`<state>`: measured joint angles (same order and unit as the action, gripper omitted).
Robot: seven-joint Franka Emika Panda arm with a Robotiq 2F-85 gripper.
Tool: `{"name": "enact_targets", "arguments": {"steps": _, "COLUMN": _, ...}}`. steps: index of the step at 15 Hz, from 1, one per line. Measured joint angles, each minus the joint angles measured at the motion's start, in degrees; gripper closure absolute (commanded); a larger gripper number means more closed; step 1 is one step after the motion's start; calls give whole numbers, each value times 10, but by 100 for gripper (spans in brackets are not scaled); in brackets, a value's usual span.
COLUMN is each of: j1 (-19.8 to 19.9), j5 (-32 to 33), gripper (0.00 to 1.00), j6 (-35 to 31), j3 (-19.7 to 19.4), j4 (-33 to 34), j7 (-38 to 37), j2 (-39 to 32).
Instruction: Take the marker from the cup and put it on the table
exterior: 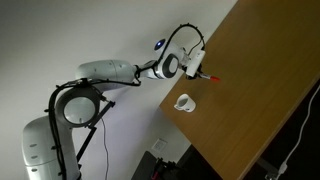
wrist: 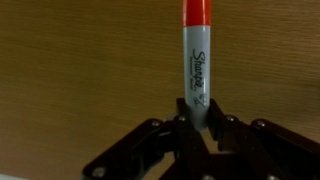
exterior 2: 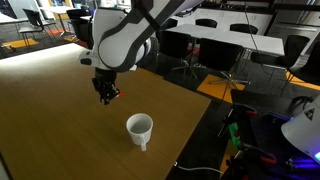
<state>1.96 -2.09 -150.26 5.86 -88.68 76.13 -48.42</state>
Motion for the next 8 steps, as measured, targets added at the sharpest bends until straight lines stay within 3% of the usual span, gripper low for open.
{"name": "enact_targets", "arguments": {"steps": 4, "j1": 0, "j5": 0, "gripper": 94, "j6": 12, "j3": 5, "j4": 44, "j7": -1, "j2": -43}}
{"name": "enact_targets", "arguments": {"steps": 5, "j1": 0, "j5": 0, "gripper": 77, "j6": 14, "j3": 6, "j4": 54, "j7": -1, "j2": -52}}
{"name": "enact_targets", "arguments": {"steps": 6, "j1": 0, "j5": 0, "gripper": 52, "j6": 17, "j3": 6, "j4": 63, "j7": -2, "j2": -60}}
{"name": "enact_targets", "arguments": {"steps": 8, "j1": 0, "j5": 0, "gripper": 44, "j6": 29, "j3": 6, "j4": 81, "j7": -2, "j2": -74}}
